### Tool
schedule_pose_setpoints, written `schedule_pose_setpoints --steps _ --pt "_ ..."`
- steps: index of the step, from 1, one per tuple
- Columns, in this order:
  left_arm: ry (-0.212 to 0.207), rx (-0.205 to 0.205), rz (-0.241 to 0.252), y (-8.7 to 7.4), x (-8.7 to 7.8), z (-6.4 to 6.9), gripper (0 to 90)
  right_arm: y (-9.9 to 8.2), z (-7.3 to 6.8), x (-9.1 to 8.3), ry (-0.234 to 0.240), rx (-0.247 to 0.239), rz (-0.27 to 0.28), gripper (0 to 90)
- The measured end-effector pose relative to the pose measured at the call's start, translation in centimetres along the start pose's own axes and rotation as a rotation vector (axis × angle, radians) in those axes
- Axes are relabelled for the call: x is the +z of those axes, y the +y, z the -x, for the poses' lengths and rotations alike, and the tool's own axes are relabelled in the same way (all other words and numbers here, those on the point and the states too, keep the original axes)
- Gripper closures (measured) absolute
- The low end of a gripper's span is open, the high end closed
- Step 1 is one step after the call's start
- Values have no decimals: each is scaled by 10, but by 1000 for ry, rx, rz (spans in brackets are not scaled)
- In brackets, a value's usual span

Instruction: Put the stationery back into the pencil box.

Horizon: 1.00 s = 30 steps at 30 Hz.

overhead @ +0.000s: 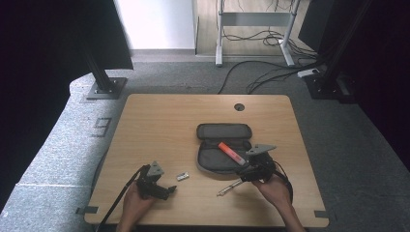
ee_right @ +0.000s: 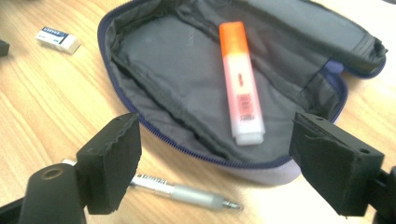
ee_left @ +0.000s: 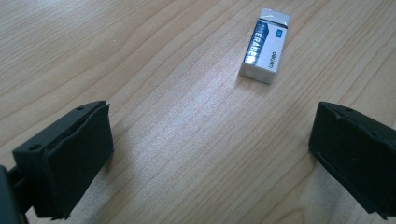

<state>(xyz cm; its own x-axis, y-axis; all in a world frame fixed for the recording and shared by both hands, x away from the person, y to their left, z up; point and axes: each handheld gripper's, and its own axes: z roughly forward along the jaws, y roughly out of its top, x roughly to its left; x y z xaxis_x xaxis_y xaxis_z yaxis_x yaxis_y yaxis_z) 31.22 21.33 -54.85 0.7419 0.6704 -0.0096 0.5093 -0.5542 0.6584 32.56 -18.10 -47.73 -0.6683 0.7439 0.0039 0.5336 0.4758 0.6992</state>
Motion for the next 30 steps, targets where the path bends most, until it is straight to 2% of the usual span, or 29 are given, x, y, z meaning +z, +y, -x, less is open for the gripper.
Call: schedule_pose_setpoints --steps 4,9,14,18,30 --pt "0 0 0 0 0 0 0 -8 -5 -1 15 1 8 249" --pt "0 0 0 0 0 0 0 -18 -10 -3 56 -6 4 395" --pt "-1 -1 1 0 0 0 0 -28 -15 -3 101 -25 -9 458" --pt "0 0 0 0 0 0 0 -34 -19 -1 128 -45 -12 467" --pt "0 -1 0 0 0 0 0 -34 -30 18 188 -105 -40 395"
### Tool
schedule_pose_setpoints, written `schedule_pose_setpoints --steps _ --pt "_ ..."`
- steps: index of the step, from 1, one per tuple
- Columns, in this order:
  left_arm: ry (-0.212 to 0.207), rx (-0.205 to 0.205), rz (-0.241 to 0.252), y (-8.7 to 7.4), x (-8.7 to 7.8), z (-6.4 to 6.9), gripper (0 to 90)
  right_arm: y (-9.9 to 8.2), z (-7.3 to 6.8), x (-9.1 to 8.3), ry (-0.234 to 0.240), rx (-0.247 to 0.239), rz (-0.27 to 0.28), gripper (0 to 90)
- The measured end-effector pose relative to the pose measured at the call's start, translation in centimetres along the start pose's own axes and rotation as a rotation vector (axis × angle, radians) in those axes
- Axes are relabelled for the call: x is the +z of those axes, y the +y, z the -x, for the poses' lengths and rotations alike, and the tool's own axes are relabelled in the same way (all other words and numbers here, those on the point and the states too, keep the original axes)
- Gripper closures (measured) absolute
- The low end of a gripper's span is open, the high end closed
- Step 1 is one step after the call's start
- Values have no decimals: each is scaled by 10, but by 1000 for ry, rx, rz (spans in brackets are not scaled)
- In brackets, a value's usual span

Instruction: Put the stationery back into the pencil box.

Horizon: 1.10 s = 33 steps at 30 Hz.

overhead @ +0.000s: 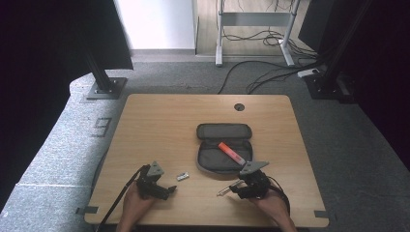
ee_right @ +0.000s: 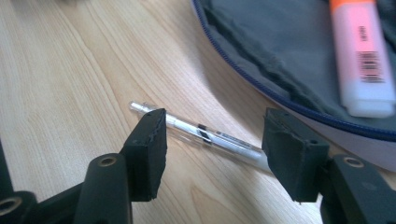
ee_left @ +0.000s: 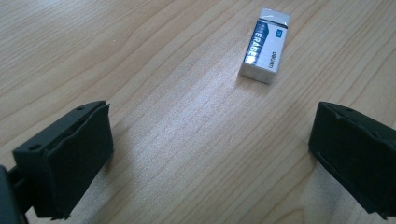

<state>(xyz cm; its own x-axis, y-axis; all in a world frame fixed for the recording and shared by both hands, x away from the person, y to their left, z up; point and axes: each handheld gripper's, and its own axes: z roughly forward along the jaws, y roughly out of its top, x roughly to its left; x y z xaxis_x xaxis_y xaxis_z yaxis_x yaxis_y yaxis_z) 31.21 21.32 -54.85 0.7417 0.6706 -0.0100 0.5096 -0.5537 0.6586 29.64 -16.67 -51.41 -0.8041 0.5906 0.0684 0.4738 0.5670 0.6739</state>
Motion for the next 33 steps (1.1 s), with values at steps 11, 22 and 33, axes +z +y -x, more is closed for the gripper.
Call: schedule_pose_setpoints --steps 11,22,33 --pt "0 -1 1 0 0 0 0 2 -6 13 27 -52 -26 398" --pt "0 -1 1 0 0 0 0 -1 -3 22 36 -65 -57 433" --pt "0 0 0 0 0 0 0 -3 0 19 52 -80 -59 506"
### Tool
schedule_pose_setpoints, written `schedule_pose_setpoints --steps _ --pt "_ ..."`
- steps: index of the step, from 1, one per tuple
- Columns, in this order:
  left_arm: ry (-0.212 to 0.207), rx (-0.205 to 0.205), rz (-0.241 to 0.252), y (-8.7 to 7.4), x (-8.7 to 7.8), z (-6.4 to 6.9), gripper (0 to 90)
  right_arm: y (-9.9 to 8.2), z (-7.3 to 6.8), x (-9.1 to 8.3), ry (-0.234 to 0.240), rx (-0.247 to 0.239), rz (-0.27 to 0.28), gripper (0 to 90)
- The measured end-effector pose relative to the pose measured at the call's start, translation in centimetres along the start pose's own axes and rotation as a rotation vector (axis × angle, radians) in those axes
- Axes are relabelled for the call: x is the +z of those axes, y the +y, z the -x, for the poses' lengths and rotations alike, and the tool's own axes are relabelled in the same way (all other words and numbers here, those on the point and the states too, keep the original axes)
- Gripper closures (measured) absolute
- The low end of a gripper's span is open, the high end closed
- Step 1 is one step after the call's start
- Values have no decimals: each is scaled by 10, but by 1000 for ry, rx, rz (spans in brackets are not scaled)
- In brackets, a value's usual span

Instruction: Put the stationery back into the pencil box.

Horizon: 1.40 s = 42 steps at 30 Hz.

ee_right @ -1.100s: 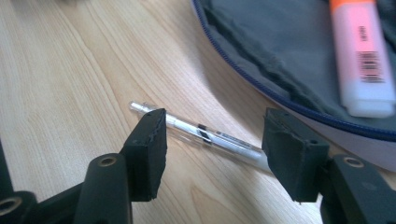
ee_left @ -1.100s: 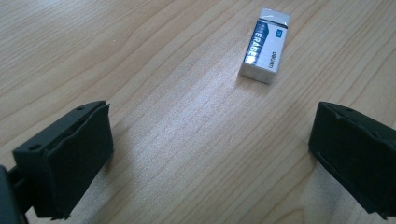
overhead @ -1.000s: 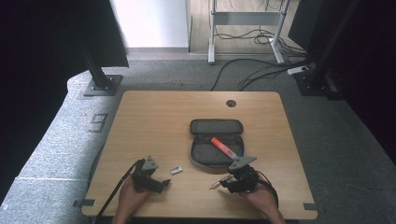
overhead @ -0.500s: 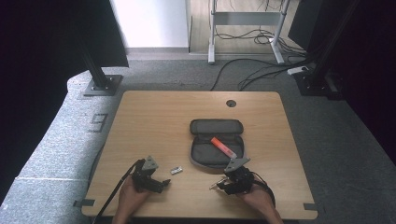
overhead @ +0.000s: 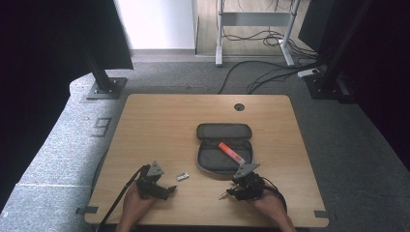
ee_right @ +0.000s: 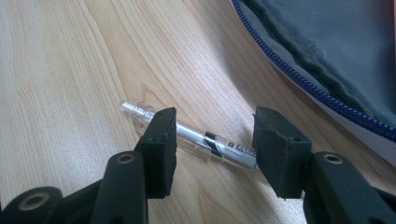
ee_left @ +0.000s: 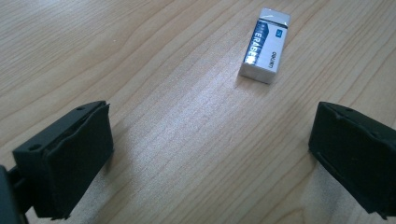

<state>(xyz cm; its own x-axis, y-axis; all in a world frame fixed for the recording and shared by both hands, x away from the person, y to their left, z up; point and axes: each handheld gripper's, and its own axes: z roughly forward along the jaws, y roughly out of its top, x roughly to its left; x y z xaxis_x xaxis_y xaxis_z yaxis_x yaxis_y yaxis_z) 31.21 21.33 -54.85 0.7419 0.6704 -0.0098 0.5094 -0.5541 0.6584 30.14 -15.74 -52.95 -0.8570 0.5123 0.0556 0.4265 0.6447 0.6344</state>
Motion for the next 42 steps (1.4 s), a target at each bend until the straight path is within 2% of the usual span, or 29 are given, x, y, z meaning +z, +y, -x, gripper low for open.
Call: schedule_pose_setpoints --steps 4,6,10,14,17,22,27,32,35,42 --pt "0 0 0 0 0 0 0 2 -1 1 15 -10 -2 563" --pt "0 -1 1 0 0 0 0 4 -1 2 39 -11 -3 560" --pt "0 0 0 0 0 0 0 6 -3 4 55 -21 -6 575" --pt "0 0 0 0 0 0 0 6 0 5 75 -11 -3 576" --pt "0 0 0 0 0 0 0 7 0 5 89 -39 -22 541" --pt "0 0 0 0 0 0 0 9 -2 6 80 -83 -65 484" --pt "0 0 0 0 0 0 0 8 0 6 69 -71 -61 485" --pt "0 0 1 0 0 0 0 9 -3 10 35 -57 -31 531" --pt "0 0 0 0 0 0 0 13 -5 13 16 -65 -27 566" --pt "0 0 1 0 0 0 0 21 -7 19 2 -63 -21 631"
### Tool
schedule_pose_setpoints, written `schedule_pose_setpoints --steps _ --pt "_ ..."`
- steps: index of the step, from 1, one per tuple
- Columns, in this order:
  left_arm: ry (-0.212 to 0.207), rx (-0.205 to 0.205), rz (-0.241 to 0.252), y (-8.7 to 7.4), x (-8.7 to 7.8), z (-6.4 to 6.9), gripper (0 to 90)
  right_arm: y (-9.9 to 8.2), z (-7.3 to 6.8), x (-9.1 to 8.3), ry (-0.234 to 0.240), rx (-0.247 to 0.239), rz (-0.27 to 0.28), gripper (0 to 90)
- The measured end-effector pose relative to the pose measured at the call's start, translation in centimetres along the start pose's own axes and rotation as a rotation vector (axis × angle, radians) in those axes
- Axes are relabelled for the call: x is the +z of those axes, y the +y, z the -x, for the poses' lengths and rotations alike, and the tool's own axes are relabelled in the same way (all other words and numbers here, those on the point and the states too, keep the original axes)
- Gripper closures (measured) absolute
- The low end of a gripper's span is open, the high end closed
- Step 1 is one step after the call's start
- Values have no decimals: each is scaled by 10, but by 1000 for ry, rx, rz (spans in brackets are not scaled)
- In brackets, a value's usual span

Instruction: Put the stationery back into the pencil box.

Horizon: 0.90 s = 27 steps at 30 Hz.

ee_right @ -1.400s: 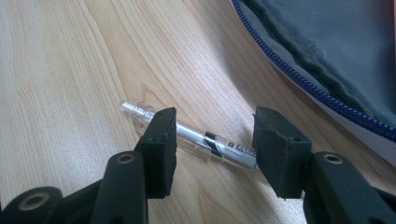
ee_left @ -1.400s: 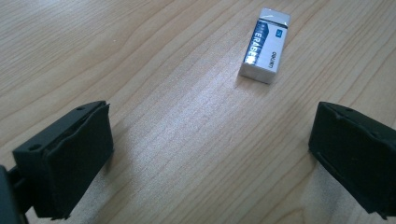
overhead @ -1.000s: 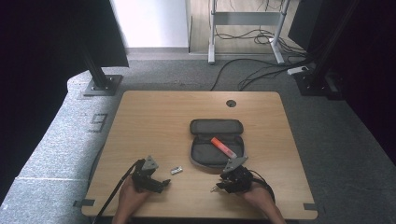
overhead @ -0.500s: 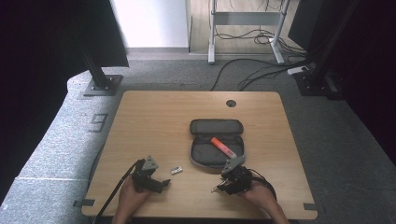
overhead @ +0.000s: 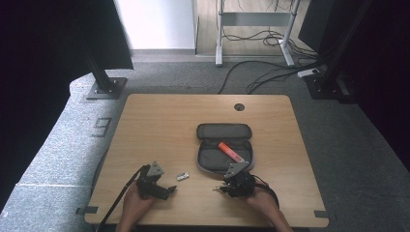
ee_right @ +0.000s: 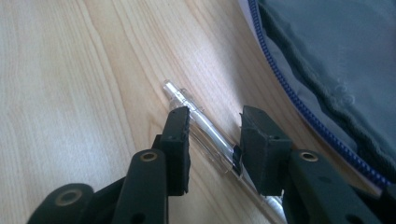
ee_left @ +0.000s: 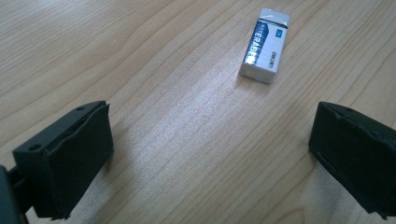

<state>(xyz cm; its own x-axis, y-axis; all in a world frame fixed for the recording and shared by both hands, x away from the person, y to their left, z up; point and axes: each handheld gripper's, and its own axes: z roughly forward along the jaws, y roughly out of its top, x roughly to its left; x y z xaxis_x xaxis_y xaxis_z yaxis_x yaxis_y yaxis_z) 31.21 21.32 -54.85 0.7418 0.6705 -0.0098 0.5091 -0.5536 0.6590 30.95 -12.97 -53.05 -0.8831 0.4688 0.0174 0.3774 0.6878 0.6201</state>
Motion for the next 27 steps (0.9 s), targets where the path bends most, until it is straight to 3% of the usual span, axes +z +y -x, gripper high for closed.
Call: schedule_pose_setpoints --steps 10,16,27 --pt "-3 4 0 0 0 1 0 12 -4 8 -31 -5 -8 684" --pt "-3 4 0 0 0 1 0 12 -2 10 -17 -5 -28 584" --pt "-4 4 1 0 0 1 0 -6 14 -16 -39 9 -27 562"
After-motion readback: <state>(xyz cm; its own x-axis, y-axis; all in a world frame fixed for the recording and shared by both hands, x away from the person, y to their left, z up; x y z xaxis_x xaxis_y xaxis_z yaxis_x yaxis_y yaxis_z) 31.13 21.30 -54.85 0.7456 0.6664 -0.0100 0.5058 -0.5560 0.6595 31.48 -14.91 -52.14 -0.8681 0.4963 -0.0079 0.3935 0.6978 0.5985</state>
